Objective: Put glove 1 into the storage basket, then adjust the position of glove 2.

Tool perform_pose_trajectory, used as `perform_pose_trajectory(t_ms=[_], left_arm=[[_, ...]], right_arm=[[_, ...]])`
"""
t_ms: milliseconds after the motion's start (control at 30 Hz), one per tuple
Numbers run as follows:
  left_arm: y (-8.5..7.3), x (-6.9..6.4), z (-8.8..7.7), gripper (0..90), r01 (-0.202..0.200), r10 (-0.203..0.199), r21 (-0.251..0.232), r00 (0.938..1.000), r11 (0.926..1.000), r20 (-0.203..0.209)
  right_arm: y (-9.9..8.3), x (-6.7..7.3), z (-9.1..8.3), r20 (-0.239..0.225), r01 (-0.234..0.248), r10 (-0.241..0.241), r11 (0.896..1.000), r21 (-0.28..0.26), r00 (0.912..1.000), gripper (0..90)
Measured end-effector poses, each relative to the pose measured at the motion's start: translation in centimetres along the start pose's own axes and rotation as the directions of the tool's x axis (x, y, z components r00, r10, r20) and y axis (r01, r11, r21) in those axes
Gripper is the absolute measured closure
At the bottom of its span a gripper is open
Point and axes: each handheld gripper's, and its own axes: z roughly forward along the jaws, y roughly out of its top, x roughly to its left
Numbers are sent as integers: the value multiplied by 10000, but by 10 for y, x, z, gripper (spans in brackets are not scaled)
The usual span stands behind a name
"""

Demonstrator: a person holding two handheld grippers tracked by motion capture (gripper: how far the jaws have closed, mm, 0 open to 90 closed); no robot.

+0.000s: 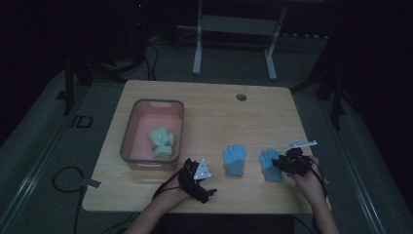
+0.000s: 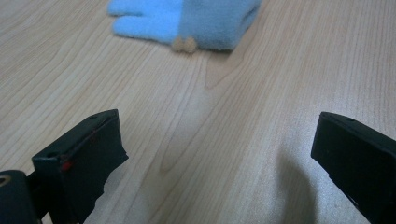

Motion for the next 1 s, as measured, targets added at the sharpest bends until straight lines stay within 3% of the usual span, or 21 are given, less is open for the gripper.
perform_pose_trajectory(t_ms=[100,200,300,567,733,867,1000], left_arm=[[0,0,1,26,-6,6,35,10000,10000,1],[0,0,0,26,-36,36,0,10000,10000,14],[0,-1,0,26,-23,23,-8,10000,10000,11],[-1,-1,0,26,18,-18,-13,10000,10000,2],[-1,-1,0,27,20,-20,-28,10000,10000,21],[0,-1,0,26,-4,4,-17,10000,10000,-24],[-1,-2,0,27,-28,28,-7,10000,10000,-54]], right_arm=[[1,-3,-3,-623,753,-765,9969,-222,9951,603],[4,-4,-4,-1297,1850,-1893,9817,-448,9733,598],[6,-7,1,-1297,2445,-2443,9695,-142,9610,602],[-1,-16,11,-1797,2255,-2219,9742,-3,9584,594],[-13,-15,17,-1675,2061,-2033,9785,-10,9647,590],[-14,-12,17,-1414,2147,-2126,9767,-5,9669,634],[-12,-7,17,-1304,2240,-2200,9744,167,9668,745]])
